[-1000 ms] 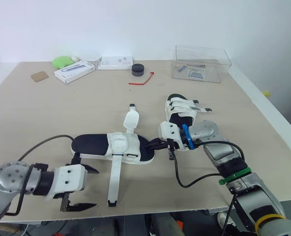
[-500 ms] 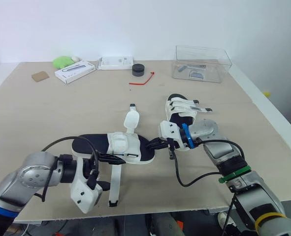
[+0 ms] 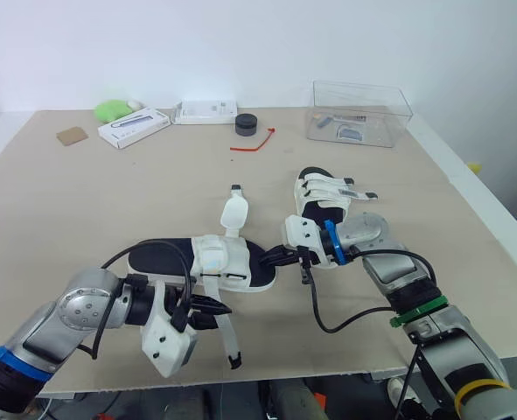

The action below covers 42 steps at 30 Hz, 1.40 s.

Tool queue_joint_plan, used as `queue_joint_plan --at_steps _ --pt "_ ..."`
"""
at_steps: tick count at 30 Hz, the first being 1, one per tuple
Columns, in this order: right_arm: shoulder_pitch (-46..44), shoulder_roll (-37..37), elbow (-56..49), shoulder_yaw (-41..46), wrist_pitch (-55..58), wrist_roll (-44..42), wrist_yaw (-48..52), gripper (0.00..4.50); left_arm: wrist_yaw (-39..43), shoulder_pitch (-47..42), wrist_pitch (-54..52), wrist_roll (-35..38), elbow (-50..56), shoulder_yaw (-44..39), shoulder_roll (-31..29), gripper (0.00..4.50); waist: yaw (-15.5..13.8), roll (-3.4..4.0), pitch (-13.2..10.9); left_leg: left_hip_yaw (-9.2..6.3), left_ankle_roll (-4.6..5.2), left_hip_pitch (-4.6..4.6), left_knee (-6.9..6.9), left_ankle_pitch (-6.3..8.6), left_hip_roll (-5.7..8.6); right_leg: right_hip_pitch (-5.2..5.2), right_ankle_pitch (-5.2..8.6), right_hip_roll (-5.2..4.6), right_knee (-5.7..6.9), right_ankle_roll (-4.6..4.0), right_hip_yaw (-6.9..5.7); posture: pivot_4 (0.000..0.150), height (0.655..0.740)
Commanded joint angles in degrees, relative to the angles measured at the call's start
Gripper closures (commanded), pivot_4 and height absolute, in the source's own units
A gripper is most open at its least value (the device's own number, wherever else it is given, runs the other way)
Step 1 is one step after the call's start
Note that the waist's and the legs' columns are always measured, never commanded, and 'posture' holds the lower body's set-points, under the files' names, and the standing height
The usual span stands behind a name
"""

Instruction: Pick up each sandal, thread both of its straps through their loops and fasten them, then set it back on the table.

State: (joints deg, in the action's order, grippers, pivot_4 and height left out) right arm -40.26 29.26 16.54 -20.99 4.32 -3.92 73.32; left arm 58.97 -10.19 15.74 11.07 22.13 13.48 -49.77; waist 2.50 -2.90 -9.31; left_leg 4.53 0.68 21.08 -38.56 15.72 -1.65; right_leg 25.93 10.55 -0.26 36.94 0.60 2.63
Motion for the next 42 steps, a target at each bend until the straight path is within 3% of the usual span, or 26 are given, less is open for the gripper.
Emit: queue_joint_plan --at_steps 1,5,9,16,21,34,38,42 --pt "0.97 1.43 1.46 -0.59 0.73 2.42 -0.26 4.50 -3.34 -1.21 -18.32 14.86 4.66 -4.23 0.39 4.44 0.00 0.01 0.00 0.01 0.00 -0.01 0.00 0.00 0.01 0.00 0.00 0.00 0.00 0.01 0.00 0.150 0.7400" --pt "0.48 1.11 2.12 -0.80 0.32 2.60 -0.29 4.50 -6.28 -3.24 -37.37 31.03 3.92 -8.60 1.01 4.44 0.00 0.01 0.00 -0.06 0.00 -0.02 -0.01 0.00 0.01 -0.02 0.01 0.08 0.00 0.04 -0.03 0.150 0.7400" --pt "-0.07 0.67 2.93 -1.04 -0.21 2.77 -0.32 4.50 -7.02 -6.21 -48.29 38.57 -0.81 -11.31 2.71 4.44 0.01 0.00 0.00 -0.11 0.00 -0.03 -0.01 0.00 0.02 -0.04 0.01 0.10 0.01 0.03 -0.05 0.150 0.7400" --pt "-0.46 0.35 3.51 -1.07 -0.69 2.91 -0.35 4.50 -7.18 -12.03 -55.39 40.23 -9.34 -12.58 8.08 4.44 0.01 -0.01 0.00 -0.12 -0.05 -0.03 -0.08 -0.03 0.04 -0.08 -0.02 0.12 0.02 0.00 -0.03 0.150 0.7400" --pt "0.20 0.86 2.66 -0.81 -0.61 2.86 -0.56 4.50 -5.13 -15.09 -53.60 35.38 -16.13 -11.54 10.98 4.44 0.01 -0.01 0.01 -0.12 -0.09 -0.04 -0.08 -0.05 0.07 -0.08 -0.05 0.13 0.02 -0.03 -0.01 0.150 0.7400" --pt "1.93 2.60 0.02 -0.29 0.44 2.47 -1.00 4.50 -4.35 -16.84 -54.30 31.97 -22.41 -13.63 15.84 4.44 -0.10 -0.02 0.01 -0.13 -0.10 -0.01 -0.10 -0.06 0.15 -0.10 -0.08 0.00 0.02 0.04 0.01 0.150 0.7400" --pt "2.41 2.89 -0.64 -0.29 0.59 2.50 -1.05 4.50 -5.11 -16.80 -54.19 31.73 -22.58 -15.05 16.82 3.26 -0.11 -0.02 0.01 -0.13 -0.10 0.00 -0.11 -0.06 0.16 -0.10 -0.09 -0.01 0.01 0.07 0.02 0.150 0.7400" --pt "2.74 2.95 -1.01 -0.34 0.69 2.54 -1.12 4.50 -5.54 -16.42 -52.93 30.10 -21.89 -15.78 16.99 1.42 -0.11 -0.02 0.01 -0.15 -0.11 0.04 -0.10 -0.05 0.17 -0.09 -0.09 -0.03 0.01 0.05 0.01 0.150 0.7400"
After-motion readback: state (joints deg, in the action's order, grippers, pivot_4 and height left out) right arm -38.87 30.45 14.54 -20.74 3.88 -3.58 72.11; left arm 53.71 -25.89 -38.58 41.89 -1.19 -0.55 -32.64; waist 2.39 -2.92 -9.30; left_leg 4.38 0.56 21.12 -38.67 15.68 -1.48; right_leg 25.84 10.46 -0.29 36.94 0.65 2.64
